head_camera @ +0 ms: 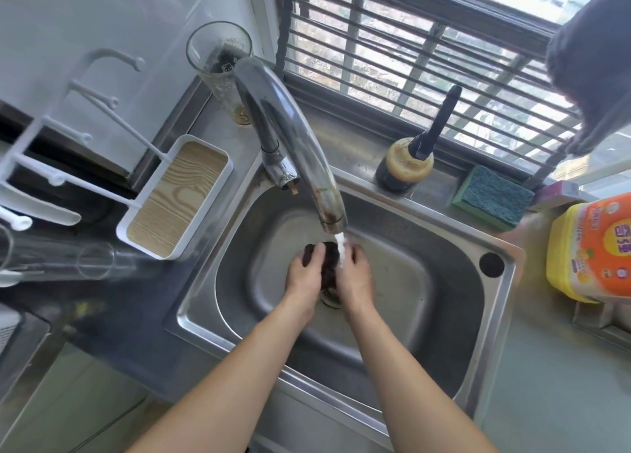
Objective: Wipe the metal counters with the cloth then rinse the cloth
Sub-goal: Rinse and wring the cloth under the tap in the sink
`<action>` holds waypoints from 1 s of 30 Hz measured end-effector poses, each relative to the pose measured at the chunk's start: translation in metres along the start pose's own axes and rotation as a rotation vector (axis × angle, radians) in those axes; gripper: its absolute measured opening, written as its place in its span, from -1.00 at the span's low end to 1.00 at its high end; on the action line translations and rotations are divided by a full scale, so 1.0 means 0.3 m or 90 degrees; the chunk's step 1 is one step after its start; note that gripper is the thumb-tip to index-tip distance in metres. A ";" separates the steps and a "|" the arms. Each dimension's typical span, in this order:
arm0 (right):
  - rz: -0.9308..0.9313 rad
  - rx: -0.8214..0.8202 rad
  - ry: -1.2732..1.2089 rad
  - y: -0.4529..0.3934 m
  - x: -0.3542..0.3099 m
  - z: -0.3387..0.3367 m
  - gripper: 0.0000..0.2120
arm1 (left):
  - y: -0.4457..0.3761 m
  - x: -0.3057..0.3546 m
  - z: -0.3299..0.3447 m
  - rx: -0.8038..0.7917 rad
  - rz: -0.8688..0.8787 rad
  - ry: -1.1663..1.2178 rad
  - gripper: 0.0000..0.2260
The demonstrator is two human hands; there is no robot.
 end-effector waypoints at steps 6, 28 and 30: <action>-0.100 0.019 0.058 0.028 0.016 0.025 -0.62 | 0.029 0.004 0.042 -0.050 -0.045 0.019 -0.62; 0.115 0.046 -0.150 -0.062 0.056 -0.049 -0.60 | 0.067 -0.006 -0.010 -0.168 0.011 -0.205 -0.82; 0.137 0.020 -0.200 -0.069 0.055 -0.045 -0.60 | 0.070 -0.029 -0.017 -0.212 -0.013 -0.182 -0.85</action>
Point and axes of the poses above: each hand's wrist, its own y-axis away from the middle knuckle, its own z-axis out of the palm, x = y × z, the point moved 5 cm from there along -y, towards the middle knuckle, and after that the axes turned 7 degrees about x, right-handed, at the moved point
